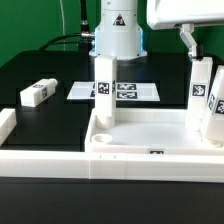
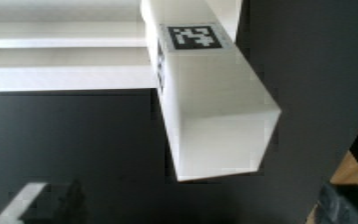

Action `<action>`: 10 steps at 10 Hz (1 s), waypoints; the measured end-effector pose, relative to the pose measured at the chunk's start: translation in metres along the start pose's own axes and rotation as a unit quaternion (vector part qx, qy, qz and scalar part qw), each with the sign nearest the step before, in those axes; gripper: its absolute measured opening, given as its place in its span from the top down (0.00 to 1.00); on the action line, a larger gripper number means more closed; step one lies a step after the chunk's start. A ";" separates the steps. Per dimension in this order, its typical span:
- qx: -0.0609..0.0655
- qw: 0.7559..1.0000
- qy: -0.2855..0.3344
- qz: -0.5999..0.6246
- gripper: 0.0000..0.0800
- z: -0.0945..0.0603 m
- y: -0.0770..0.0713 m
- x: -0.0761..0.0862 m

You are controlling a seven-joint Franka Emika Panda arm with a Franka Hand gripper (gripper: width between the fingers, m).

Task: Assemble desk

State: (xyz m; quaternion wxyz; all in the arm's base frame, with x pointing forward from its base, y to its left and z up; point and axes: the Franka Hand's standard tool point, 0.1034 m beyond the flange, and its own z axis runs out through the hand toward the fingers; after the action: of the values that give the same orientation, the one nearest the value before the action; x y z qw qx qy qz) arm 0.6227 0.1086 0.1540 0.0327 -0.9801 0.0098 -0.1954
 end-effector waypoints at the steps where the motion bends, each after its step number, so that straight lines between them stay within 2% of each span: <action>1: 0.002 0.998 -0.059 0.000 0.19 0.003 0.000 -0.007; 4: 0.003 0.989 -0.148 0.002 0.19 0.004 0.001 -0.003; 5: 0.005 0.983 -0.186 0.002 0.19 0.003 0.001 -0.008; 6: 0.005 0.980 -0.201 0.003 0.19 0.004 0.002 -0.005; 10: 0.001 0.981 -0.193 0.008 0.19 0.014 -0.001 -0.004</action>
Offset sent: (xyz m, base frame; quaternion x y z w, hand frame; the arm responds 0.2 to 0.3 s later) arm 0.0054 0.0003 -0.0025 -0.0082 -0.1267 -0.0042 0.9919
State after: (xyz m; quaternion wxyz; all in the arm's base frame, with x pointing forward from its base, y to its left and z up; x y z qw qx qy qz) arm 0.6243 0.1104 0.1401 0.0362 -0.9993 0.0107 -0.0026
